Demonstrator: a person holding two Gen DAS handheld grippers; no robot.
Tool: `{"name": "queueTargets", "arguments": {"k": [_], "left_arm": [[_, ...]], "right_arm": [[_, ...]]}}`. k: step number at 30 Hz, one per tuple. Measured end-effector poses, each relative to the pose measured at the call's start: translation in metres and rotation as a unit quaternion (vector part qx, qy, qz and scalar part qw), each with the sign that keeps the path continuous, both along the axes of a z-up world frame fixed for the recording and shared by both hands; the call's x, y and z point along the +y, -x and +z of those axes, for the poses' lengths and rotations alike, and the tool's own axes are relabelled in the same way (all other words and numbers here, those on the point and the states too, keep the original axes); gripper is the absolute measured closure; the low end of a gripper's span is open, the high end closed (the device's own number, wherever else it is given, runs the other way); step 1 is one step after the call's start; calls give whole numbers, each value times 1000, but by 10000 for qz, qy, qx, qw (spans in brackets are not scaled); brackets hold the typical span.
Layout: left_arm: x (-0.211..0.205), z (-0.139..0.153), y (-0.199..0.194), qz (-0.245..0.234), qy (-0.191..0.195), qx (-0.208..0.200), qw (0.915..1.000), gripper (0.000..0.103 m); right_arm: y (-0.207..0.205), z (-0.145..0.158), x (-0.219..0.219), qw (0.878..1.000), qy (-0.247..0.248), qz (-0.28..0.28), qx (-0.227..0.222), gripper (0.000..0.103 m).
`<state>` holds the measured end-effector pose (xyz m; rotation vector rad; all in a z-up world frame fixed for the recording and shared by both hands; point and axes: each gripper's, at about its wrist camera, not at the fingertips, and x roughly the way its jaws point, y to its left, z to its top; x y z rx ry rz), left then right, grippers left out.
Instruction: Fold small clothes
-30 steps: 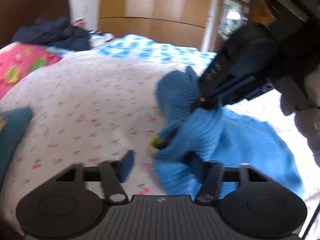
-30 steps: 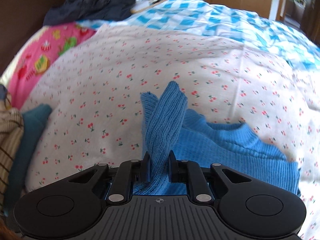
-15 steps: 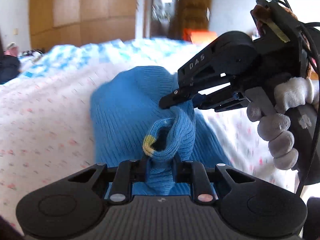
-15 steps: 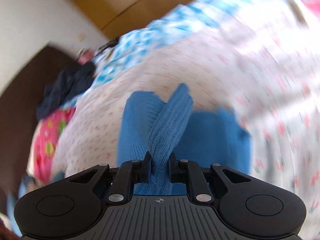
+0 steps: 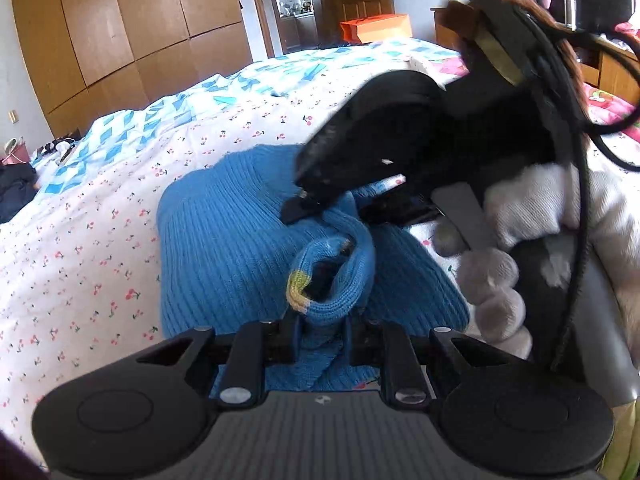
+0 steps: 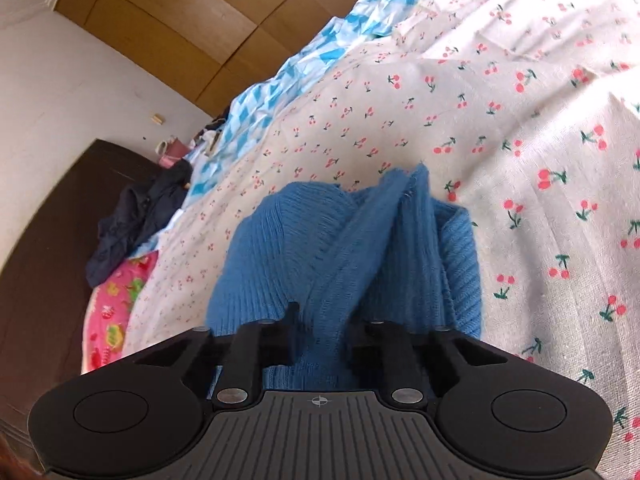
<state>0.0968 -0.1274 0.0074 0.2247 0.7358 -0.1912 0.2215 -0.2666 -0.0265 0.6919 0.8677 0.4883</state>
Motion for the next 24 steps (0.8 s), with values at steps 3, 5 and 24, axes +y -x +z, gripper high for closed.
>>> {"name": "queueTargets", "arguments": {"k": [3,5,24], "left_arm": [[-7,7,-1,-34,51,-105,9999,78],[-17,9,0,-161,50,-139,9998,78],[-38,2,28,-931,-269,105,9952,76]], "right_arm": [[-2,2,-18,9996,-235,-127,-91,86],[-4,2,-28,9991,-348,-194,-116,86],[-2,-12,-51,9981,-554,-213,191,78]]}}
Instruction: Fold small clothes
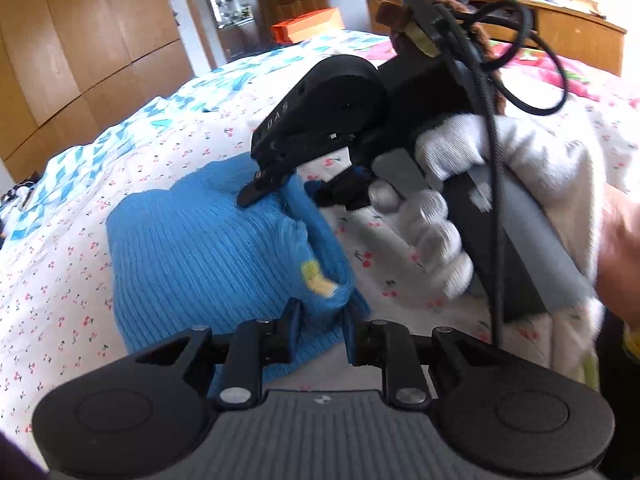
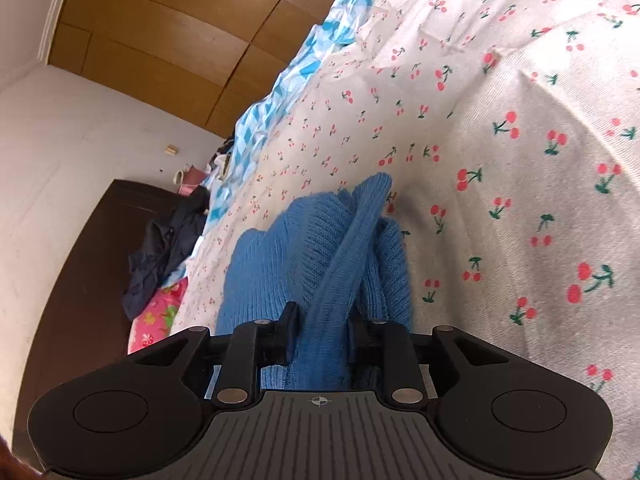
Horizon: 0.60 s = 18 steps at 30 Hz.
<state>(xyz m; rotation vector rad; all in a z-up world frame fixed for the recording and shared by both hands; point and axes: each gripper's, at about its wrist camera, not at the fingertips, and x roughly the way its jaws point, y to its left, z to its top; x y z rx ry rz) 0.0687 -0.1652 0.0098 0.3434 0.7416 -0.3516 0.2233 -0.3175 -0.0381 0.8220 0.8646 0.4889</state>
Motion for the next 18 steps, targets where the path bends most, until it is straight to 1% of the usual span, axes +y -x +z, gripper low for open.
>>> {"name": "queueTargets", "arguments": {"k": [2,4,6,8,9,11,12,14,15,16,17,18], "left_arm": [[7,3,6,5,120,106,9999,74],[17,7,13,102,265,170,9995,74],[27,13,18,239,415,171,9987,74],[37,19,21,414,503,61,9979,73],[43,22,23,508,514,-21,9974,73],[54,24,19,730,517,-128,9959,71],[58,24,15,852,509,-125,9950,70],[65,21,7,1048,513,-140,9931,70],[67,20,4,1122,503,-153,9923,70],[69,19,1,1182,498,-170,9916,70],[72,18,1,1244,518,-176,9907,70],[76,17,0,1294,575,-158,9898,70]], "right_arm": [[6,6,-4,9999,55,-107,-72,77],[14,12,-6,9996,152,-199,-147,69],[25,19,-6,9992,281,-172,-235,69],[40,24,-3,9991,277,-44,-319,68],[48,25,0,9990,281,24,-335,66],[62,27,9,9981,455,156,-381,65],[67,27,14,9969,672,164,-375,66],[74,25,22,9936,1083,153,-288,83],[77,24,21,9938,1083,107,-209,89],[81,25,18,9955,922,69,-180,90],[87,27,15,9973,695,58,-237,90],[91,29,13,9978,569,53,-332,91]]}}
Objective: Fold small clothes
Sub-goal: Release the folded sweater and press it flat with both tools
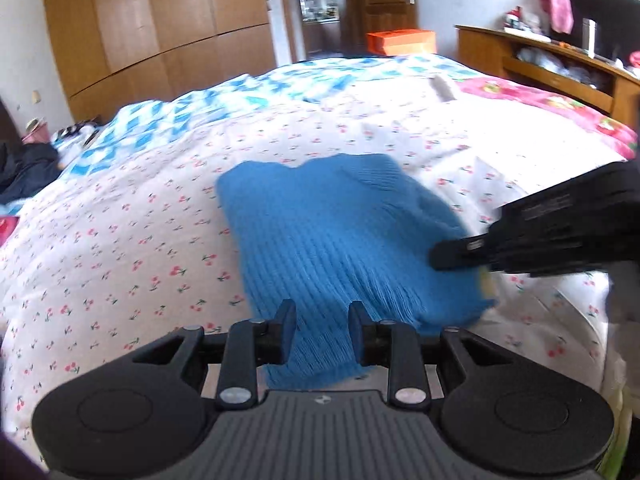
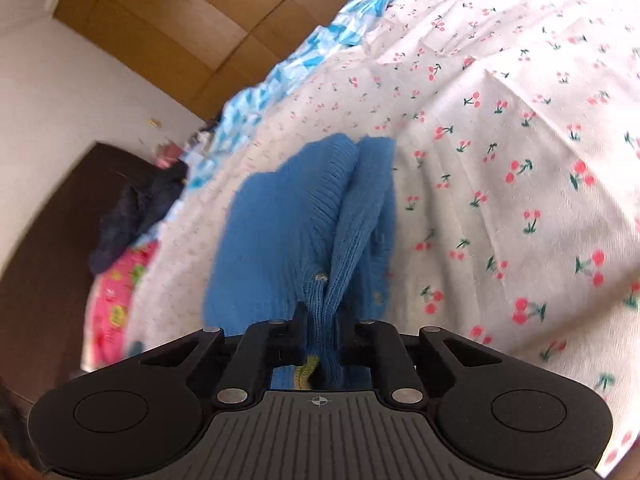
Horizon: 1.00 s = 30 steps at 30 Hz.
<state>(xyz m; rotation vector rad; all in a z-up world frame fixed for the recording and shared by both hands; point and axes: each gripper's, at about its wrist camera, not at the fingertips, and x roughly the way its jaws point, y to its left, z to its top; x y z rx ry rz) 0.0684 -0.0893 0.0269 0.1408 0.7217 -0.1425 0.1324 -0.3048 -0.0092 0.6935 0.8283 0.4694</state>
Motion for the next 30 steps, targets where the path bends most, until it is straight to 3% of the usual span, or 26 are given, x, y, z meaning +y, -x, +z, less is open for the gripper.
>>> {"name": "queueTargets", "arguments": {"k": [3,6,10,13,17,19,24,26,28,30], "left_arm": [[9,-7,-4,79,85,209,9997,68],[11,-16,-3,103,39,378,9992,68],[14,-17,-4,13,34,311,9995,68],[18,-15,-3,-9,135,237,9996,67],[27,-14,-4,81,279,174,9994,67],[30,-14,-7,126,300,131,9994,67],[34,-11,-17,184,406,13,9990,66],[34,-10,-21,190,440,-45,9988,62],[34,-9,-25,186,454,-78,9988,60],[33,-7,-28,176,466,-103,9987,60]], "right_arm": [[-8,-15,3,9991,285,2,298,91],[-12,-31,3,9976,194,202,627,91],[-5,-14,-5,9993,218,-119,295,83],[2,7,-7,9974,554,-437,-115,67],[-11,27,-2,9937,757,-648,-519,57],[-31,28,9,9933,890,-538,-503,49],[-86,7,34,9891,1350,-568,-160,48],[-93,-3,35,9907,1203,-643,-16,53],[-85,1,30,9916,1049,-752,-112,82],[-74,6,17,9934,677,-889,-250,90]]}}
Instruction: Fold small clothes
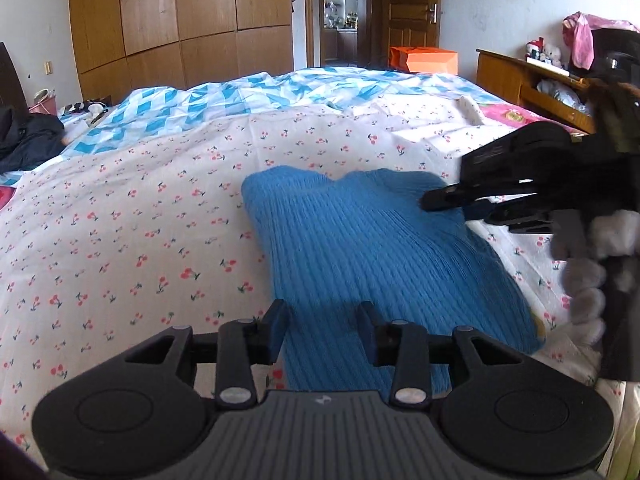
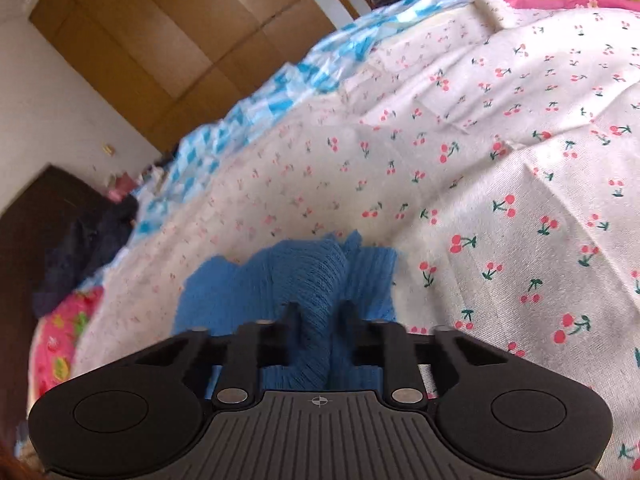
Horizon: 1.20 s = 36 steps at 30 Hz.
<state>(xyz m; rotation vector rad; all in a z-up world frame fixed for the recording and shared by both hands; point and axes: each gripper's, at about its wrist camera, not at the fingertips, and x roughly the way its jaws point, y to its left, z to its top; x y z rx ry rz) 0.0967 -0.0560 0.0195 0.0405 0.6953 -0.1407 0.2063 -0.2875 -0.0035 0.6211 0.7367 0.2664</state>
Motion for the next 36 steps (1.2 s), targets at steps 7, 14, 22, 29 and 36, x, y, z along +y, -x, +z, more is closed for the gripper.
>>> {"name": "queueTargets", "arguments": {"k": [7,14,22,29,36], "left_arm": [[-12,-12,-8,-64,-305,95,9995,51],[-14,-10,-8,-14,-363,202,9991,50],[-19,-3,-6,53,-459,111,9989,50],[-25,-14,-13,66,-659,505,9965,49],[-12,-4,-4,210,-411,541,9975,49]], "right_arm": [[3,-27,-17,9992,-203,-258,228,91],[12,-15,-28,9984,-410,-379,-21,71],[6,-28,-19,9996,204,-163,136,59],[8,-26,-11,9981,604,-48,67,62],[14,-21,-8,9979,651,-59,36,67]]}}
